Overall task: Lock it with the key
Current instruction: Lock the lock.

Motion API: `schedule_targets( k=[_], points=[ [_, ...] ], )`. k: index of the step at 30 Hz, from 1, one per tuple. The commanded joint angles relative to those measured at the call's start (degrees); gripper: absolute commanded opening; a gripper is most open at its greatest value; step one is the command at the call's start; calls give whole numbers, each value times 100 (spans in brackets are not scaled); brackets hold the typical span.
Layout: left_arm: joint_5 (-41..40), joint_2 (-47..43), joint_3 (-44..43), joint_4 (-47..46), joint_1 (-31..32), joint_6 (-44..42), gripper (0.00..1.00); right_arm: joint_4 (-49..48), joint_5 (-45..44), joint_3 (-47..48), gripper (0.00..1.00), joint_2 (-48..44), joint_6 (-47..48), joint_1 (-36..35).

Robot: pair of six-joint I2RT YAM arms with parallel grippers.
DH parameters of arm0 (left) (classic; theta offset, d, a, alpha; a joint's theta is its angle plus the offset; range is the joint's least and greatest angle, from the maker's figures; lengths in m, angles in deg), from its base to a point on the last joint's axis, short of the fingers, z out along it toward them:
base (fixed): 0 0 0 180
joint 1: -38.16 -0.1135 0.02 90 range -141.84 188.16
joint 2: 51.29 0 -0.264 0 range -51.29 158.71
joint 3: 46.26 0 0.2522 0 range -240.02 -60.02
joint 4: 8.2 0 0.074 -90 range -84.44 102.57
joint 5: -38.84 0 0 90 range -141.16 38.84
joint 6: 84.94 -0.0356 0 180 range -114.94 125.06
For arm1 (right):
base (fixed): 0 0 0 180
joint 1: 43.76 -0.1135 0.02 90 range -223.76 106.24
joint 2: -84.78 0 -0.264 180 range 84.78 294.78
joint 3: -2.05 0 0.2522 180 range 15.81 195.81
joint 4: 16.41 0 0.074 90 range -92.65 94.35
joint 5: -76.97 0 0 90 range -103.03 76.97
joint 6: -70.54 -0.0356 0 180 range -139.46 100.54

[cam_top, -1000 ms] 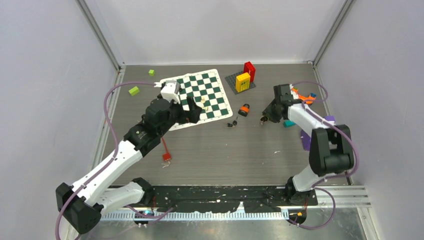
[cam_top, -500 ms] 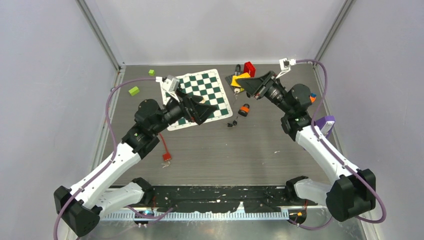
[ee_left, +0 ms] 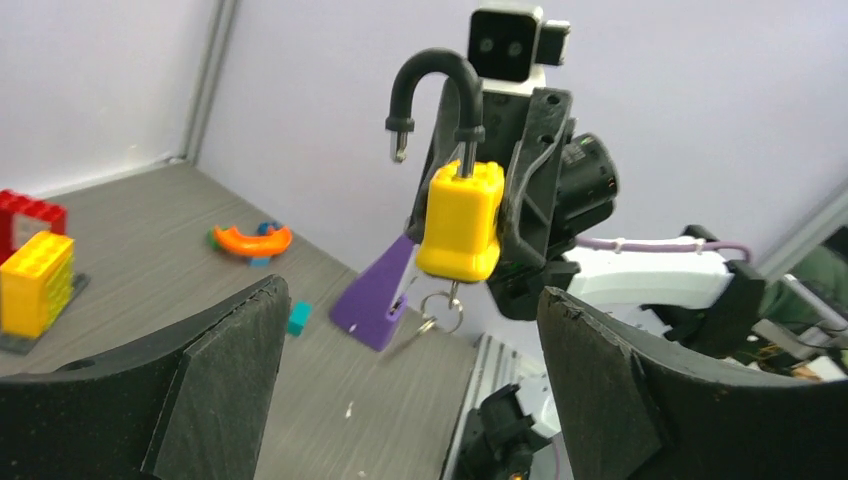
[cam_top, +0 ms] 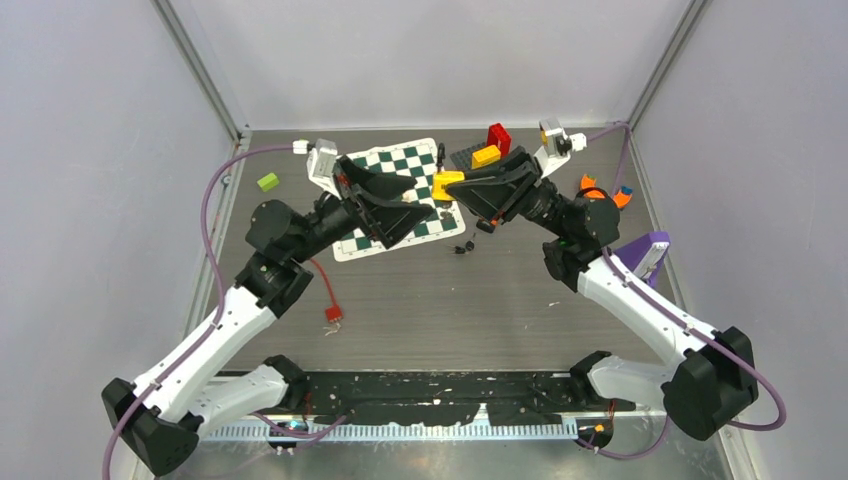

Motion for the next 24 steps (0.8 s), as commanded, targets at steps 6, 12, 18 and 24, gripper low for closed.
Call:
schedule_targets(
  k=[6,12,18,24],
  points=[
    [364,282,-47,-1601,24,1005,73,-845,-279,271,5,159,-157,-456],
    [209,73,-32,-1038,31,619,52,-684,-382,231,5,130,-215,-481],
    [287,-95,5,-510,37,423,56,-623,-488,235,5,211,-348,-483],
    [155,-95,-56,-436,32,472,44,-835,-399,318,5,439,-582,-487]
  ],
)
